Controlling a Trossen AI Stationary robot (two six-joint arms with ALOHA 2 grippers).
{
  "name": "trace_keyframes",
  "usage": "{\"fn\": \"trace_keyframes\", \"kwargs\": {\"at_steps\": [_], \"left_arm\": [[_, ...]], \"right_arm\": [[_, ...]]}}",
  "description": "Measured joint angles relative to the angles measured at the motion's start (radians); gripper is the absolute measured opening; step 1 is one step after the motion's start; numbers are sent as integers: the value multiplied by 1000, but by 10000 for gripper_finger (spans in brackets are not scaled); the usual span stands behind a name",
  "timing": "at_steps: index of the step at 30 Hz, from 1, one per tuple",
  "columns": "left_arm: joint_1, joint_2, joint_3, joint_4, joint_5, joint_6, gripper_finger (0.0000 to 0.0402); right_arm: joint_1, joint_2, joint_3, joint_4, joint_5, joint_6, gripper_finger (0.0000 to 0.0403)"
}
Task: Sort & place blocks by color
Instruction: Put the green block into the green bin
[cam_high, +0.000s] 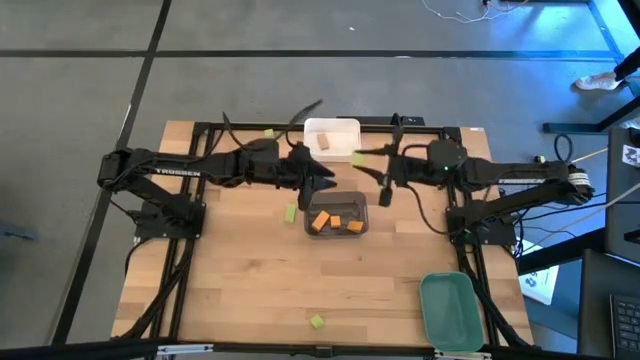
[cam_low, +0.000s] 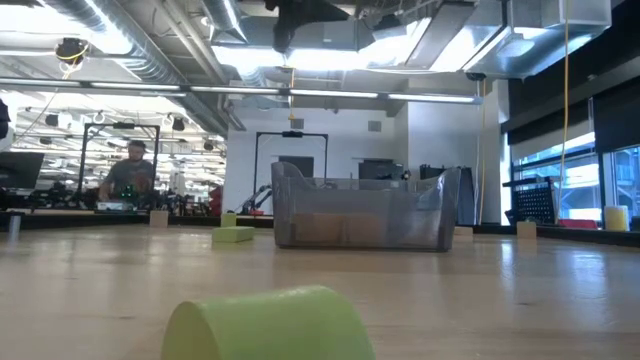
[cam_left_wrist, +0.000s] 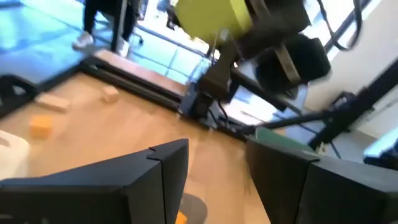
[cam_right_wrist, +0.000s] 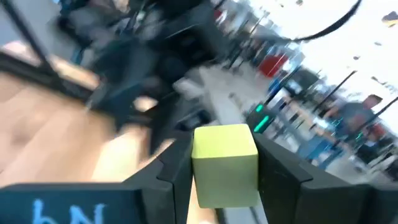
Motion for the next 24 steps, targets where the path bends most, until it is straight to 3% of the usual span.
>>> {"fn": "trace_keyframes", "kwargs": {"at_steps": [9,17,24], "left_arm": [[13,2,0,-61,-2,77,153],[25,2,0,-64,-3,179,153],[28,2,0,-72,29,231,153]], "right_arm": [[145,-87,237,-611,242,279,135],[280,-68,452,-1015,246,660,135],[361,-67,498,-1144,206,866,135]]}}
